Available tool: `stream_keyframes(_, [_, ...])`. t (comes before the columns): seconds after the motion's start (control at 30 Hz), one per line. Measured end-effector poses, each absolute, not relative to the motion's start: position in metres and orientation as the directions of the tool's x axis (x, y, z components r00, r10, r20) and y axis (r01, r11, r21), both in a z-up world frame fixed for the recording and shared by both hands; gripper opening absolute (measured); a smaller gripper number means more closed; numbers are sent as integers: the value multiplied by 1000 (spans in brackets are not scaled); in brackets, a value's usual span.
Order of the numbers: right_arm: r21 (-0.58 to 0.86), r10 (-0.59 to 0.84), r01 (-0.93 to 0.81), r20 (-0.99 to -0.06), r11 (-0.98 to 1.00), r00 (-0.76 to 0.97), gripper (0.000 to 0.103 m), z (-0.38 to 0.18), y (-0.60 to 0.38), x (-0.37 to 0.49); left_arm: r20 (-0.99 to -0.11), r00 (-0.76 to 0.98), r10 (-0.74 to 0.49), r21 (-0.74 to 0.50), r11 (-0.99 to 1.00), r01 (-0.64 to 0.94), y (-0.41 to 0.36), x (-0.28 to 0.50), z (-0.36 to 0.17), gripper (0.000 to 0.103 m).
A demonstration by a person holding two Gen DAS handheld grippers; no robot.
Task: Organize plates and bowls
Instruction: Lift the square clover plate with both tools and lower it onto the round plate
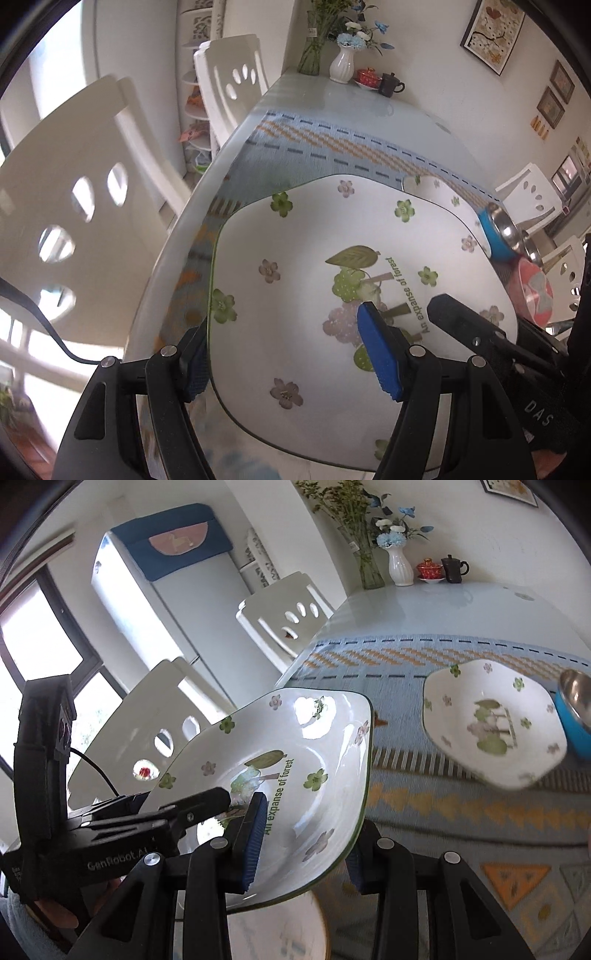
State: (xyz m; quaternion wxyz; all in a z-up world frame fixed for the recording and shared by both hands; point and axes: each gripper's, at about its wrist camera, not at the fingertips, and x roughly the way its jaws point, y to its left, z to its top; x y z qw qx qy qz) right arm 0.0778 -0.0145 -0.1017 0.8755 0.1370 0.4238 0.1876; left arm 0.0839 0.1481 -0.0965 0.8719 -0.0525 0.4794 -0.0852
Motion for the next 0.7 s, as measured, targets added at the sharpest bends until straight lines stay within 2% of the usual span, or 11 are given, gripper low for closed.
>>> stream_keyframes(0.3, [403, 476, -254, -718, 879, 507, 37, -119, -2, 18, -850, 507, -144, -149, 988, 30, 162, 23, -113, 68])
stream_keyframes(0.7, [398, 490, -286, -747, 871, 450, 37, -139, 16, -18, -860, 496, -124, -152, 988, -15, 178, -13, -129, 68])
